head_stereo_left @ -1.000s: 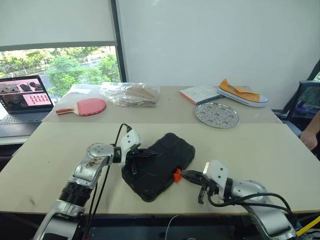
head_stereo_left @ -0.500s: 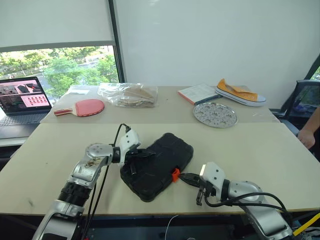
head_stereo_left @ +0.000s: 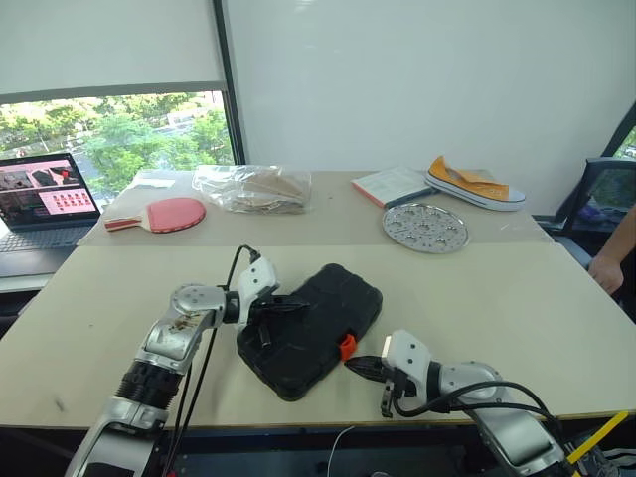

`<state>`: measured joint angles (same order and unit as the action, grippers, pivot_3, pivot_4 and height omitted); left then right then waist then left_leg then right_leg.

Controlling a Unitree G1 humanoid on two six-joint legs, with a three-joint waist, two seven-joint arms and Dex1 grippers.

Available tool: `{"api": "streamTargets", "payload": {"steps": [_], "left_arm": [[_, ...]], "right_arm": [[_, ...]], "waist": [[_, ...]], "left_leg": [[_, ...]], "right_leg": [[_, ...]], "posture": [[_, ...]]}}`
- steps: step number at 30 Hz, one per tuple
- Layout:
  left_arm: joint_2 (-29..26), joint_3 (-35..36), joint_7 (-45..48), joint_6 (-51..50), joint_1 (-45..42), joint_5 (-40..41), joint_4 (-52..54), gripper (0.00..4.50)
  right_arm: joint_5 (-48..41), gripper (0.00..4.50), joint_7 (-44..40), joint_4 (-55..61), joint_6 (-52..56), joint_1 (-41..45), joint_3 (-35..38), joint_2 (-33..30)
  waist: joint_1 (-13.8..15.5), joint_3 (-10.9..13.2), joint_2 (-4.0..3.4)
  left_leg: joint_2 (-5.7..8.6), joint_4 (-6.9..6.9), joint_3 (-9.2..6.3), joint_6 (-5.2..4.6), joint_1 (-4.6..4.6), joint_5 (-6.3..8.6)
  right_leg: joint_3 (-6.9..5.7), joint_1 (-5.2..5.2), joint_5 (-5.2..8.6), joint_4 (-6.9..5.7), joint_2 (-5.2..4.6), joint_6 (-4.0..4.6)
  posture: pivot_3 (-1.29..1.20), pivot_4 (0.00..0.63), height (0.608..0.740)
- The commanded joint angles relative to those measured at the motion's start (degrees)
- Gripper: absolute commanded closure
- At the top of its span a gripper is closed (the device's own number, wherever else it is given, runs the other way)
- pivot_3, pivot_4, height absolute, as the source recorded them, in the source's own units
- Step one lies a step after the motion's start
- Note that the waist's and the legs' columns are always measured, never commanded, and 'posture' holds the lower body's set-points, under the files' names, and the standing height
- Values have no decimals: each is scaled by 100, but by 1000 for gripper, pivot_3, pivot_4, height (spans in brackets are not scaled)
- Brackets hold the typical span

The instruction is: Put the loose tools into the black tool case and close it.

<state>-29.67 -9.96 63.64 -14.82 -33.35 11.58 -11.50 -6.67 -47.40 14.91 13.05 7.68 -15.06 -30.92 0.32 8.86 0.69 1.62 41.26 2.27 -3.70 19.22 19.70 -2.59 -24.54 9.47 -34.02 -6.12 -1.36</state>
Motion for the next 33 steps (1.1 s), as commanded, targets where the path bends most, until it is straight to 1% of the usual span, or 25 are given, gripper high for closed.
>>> {"api": "streamTargets", "payload": {"steps": [1, 7, 14, 16, 23, 27, 33], "left_arm": [[22, -269, 3, -150, 196, -218, -313, 4449], [4, -342, 10, -234, 221, -268, -320, 4449], [-48, -476, 50, -168, 266, -450, -420, 4449], [-27, -482, 51, -153, 244, -458, -457, 4449], [22, -482, 46, -152, 220, -457, -505, 4449], [28, -476, 44, -142, 215, -457, -536, 4449], [40, -468, 36, -110, 200, -465, -611, 4449]], "right_arm": [[-22, 4500, 131, 141, -168, 227, 118, 135], [67, 4500, 127, 72, -180, 350, 178, 153], [-37, 4500, 7, 224, -67, 378, 378, -74], [-31, 4500, 41, 132, -200, 446, 413, -66], [135, 4500, 48, -218, -391, 660, 184, 193], [143, 4500, 141, -323, -353, 809, 203, 419], [170, 4500, 69, -354, -376, 849, 175, 573]], "waist": [[0, 0, 0], [0, 1, -1], [6, 1, -2], [10, 1, -2], [-26, 1, -1], [-29, 1, -2], [-31, 1, -2]], "left_leg": [[0, 0, 0, 0, 1, 0], [0, -1, 0, 0, 2, 0], [0, -3, 0, 0, 4, 0], [0, -6, 0, 0, 4, 0], [-4, -21, 1, 9, -1, -5], [-10, -25, 1, 16, -2, -9], [-10, -25, 1, 16, -1, -10]], "right_leg": [[0, -1, 0, 0, 0, 0], [1, -3, 0, 0, -1, 0], [1, -6, 0, 1, -2, 0], [0, -6, 0, 3, -4, 0], [2, -6, 2, 4, 0, 0], [-1, -7, 5, 2, 5, 1], [0, -9, 4, 2, 4, 3]], "posture": [[0, 150, 740], [0, 150, 740], [0, 150, 740], [0, 150, 740], [0, 150, 740], [0, 150, 740], [0, 150, 740]]}}
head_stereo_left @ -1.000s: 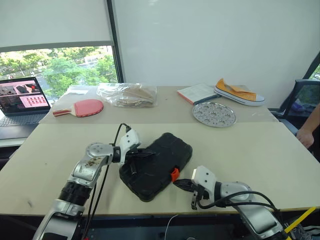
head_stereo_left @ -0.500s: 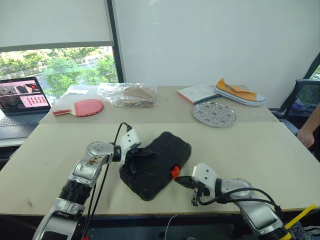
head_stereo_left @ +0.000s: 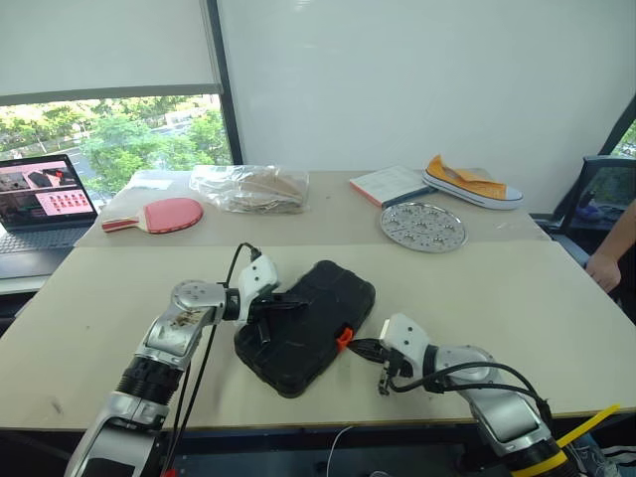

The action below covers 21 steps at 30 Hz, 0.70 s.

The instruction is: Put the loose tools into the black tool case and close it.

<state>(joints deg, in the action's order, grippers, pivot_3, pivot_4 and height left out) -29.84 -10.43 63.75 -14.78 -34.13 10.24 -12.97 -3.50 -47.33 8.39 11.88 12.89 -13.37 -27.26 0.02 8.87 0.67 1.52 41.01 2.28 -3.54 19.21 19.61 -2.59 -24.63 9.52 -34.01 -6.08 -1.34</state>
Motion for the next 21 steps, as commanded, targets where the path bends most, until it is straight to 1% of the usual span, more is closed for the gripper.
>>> {"api": "streamTargets", "payload": {"steps": [1, 4, 6, 8, 10, 11, 12, 13, 14, 17, 18, 19, 21], "left_arm": [[61, -421, 23, -111, 275, -332, -474, 4449], [67, -419, 21, -85, 275, -338, -511, 4449], [61, -348, -11, -35, 307, -304, -505, 4449], [44, -147, 31, 163, 384, -137, -448, 4449], [25, 209, 126, 186, 507, 238, -268, 4449], [-49, 384, 174, 224, 606, 378, -127, 4214], [-147, 518, 280, 321, 729, 494, 19, 3895], [-270, 704, 421, 449, 905, 645, 179, 3756], [-394, 858, 521, 528, 1071, 757, 309, 3270], [-858, 1361, 615, 918, 1620, 861, 506, 2251], [-988, 1479, 627, 1041, 1771, 857, 540, 1906], [-1165, 1652, 608, 1136, 1981, 853, 553, 1397], [-1395, 1988, 564, 1540, 2391, 815, 525, 773]], "right_arm": [[-165, 4500, 64, 317, -252, 347, 2, 249], [-188, 4500, 64, 382, -205, 372, 9, 313], [-221, 4500, 10, 492, -161, 287, 63, 238], [-303, 4500, -61, 625, -129, 109, 227, 63], [-503, 4500, -169, 796, -97, -128, 493, -149], [-654, 4500, -222, 897, -61, -263, 682, -253], [-801, 4213, -258, 991, -17, -394, 860, -347], [-988, 3926, -369, 1093, -16, -556, 1054, -470], [-1111, 3763, -452, 1160, -55, -696, 1222, -587], [-1385, 2782, -712, 1158, -294, -1105, 1750, -949], [-1432, 2461, -777, 1123, -395, -1202, 1881, -1035], [-1491, 2004, -898, 1042, -514, -1325, 2053, -1148], [-1572, 1394, -1216, 759, -1035, -1488, 2306, -1304]], "waist": [[0, 0, 0], [0, 0, -1], [0, 0, -1], [0, 1, -2], [0, 1, -3], [-5, 1, -3], [-18, 1, -3], [-36, 0, -4], [-54, 0, -5], [-89, 0, -5], [-97, 2, -8], [-89, 3, -5], [-79, 3, -5]], "left_leg": [[0, 0, 0, 0, 0, 0], [-1, 0, 0, 0, 2, 0], [-1, 0, 0, 0, 4, 0], [-1, -1, 0, 1, 6, -1], [-1, -5, 1, 2, 13, -1], [-1, -9, 2, 2, 17, -1], [-1, -16, 4, 2, 21, -1], [-2, -21, 4, 2, 21, -1], [-3, -29, 5, 3, 21, 0], [-15, -36, 4, 54, 18, -7], [-16, -41, 4, 57, 17, -2], [-14, -54, 5, 57, 16, 0], [-14, -71, 2, 56, 10, 3]], "right_leg": [[0, 0, 0, 0, 0, 0], [1, -3, 0, 0, -1, 1], [1, -8, 0, -1, -1, 1], [2, -12, -1, -1, -1, 2], [5, -23, -4, -1, -3, 10], [6, -31, -12, -1, -3, 29], [9, -39, -16, -1, -5, 42], [11, -42, -17, -1, -10, 46], [12, -46, -16, -1, -9, 51], [7, -50, 0, 1, -2, 68], [8, -55, 7, 1, 2, 72], [13, -63, 10, 3, 3, 75], [7, -62, 16, 12, 3, 76]], "posture": [[0, 150, 740], [0, 150, 740], [0, 150, 740], [0, 150, 740], [0, 150, 740], [0, 150, 740], [0, 150, 740], [0, 150, 740], [0, 150, 740], [0, 150, 740], [0, 150, 740], [0, 150, 740], [0, 150, 740]]}}
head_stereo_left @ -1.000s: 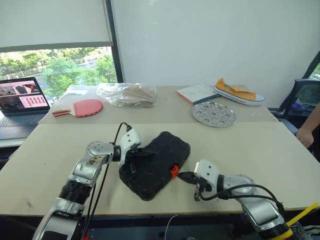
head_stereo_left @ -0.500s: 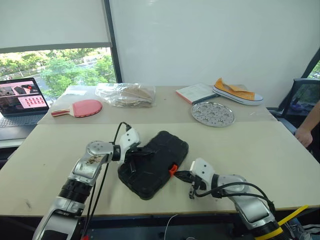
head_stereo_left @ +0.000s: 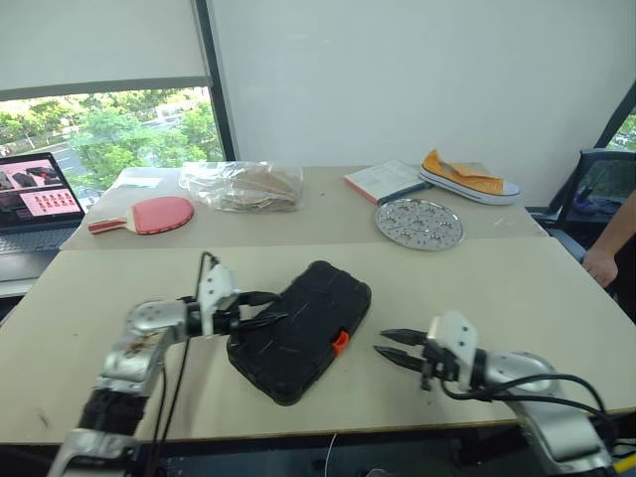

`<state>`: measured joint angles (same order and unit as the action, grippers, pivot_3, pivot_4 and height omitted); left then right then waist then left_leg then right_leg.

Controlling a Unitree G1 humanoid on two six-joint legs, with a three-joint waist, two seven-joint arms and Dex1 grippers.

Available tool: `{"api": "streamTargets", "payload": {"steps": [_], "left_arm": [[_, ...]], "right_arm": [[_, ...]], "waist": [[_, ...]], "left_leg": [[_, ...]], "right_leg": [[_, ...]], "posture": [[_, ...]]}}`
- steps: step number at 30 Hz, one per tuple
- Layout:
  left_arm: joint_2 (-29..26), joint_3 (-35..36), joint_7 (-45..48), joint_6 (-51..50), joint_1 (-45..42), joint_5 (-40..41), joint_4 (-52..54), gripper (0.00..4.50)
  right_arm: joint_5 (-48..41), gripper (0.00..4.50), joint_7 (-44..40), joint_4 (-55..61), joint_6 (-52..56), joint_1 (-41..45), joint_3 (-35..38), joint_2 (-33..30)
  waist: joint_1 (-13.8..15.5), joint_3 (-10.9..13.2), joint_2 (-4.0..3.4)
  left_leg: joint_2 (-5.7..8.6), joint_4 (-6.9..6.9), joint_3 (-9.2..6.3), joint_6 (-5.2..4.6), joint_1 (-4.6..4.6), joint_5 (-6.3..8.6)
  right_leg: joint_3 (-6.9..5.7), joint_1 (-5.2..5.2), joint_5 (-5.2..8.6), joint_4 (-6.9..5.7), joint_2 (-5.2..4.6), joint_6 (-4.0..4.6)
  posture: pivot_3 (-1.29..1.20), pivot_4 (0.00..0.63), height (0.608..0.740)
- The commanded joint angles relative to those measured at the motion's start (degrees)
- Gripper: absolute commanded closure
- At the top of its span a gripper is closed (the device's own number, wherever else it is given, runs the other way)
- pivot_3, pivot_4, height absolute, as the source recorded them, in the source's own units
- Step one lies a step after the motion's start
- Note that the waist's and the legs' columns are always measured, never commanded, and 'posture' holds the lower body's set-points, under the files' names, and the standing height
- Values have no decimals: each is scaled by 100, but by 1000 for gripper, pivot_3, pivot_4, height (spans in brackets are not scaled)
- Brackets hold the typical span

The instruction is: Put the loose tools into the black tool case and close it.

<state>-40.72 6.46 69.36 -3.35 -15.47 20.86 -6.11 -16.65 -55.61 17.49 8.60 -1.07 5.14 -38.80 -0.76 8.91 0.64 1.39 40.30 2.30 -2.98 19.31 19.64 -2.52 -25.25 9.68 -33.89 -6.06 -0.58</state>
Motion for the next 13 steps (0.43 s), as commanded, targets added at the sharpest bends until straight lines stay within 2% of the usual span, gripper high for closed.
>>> {"api": "streamTargets", "payload": {"steps": [1, 2, 4, 8, 13], "left_arm": [[-400, 453, -54, 527, 734, -264, -163, 403], [-454, 626, -181, 660, 962, -303, -140, 71], [-531, 958, -266, 867, 1455, -275, -109, 0], [-540, 1248, -440, 1200, 2081, -273, -93, 0], [-439, 1348, -644, 1179, 2491, -153, 292, 0]], "right_arm": [[-323, 1037, -619, -353, -1060, -131, 552, -200], [-388, 736, -856, -627, -1487, -133, 658, -217], [-421, 63, -1161, -1121, -1726, -116, 796, -419], [-605, 63, -1414, -1716, -1849, 126, 866, -505], [-468, 63, -1480, -2246, -2240, 410, 764, -471]], "waist": [[-2, -2, -6], [-4, -2, -8], [1, 5, -8], [86, 52, 51], [158, 56, 44]], "left_leg": [[2, -7, 2, -3, -1, 2], [2, -12, 6, -8, -3, 5], [4, -30, 8, -55, -6, 32], [5, -25, 10, -25, 13, 18], [7, -29, 7, -16, 15, 26]], "right_leg": [[2, 0, 2, 4, -2, -1], [3, 1, 3, 15, 0, -3], [1, 4, 4, 28, 19, -7], [-13, -5, 7, 34, -13, -13], [-25, -3, 5, 48, -31, -16]], "posture": [[0, 150, 740], [0, 150, 740], [0, 150, 740], [0, 150, 740], [0, 150, 740]]}}
